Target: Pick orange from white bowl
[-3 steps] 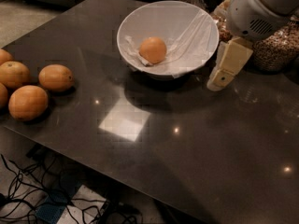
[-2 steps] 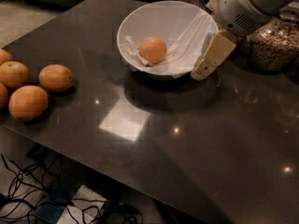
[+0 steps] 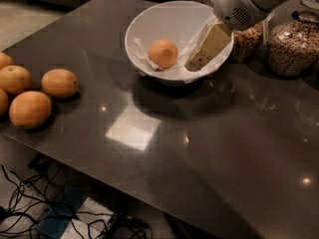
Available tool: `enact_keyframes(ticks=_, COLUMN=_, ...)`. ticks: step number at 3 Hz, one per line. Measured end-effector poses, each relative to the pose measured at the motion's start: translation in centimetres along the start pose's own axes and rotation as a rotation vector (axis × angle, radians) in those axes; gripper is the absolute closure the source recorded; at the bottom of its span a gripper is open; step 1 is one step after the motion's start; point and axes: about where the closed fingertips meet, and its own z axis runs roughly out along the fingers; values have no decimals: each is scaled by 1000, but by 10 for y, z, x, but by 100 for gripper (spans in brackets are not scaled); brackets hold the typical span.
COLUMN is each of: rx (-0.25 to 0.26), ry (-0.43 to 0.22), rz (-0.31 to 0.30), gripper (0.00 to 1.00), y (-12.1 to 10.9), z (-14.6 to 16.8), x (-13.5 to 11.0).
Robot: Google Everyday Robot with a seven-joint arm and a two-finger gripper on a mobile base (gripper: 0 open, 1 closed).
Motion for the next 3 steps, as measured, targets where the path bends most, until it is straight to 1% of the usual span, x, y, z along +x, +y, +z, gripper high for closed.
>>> enact_keyframes(ticks=1, rx=0, ry=0, rz=0, gripper=0, y=0, z=0, x=0)
enact_keyframes(ticks=2, rx=3, ry=-19, rz=24, gripper=0, y=-1, z=6, x=-1)
enact_keyframes(ticks=3, rx=-1, ry=-52, rz=50, gripper=0, y=-5, z=25, x=-8)
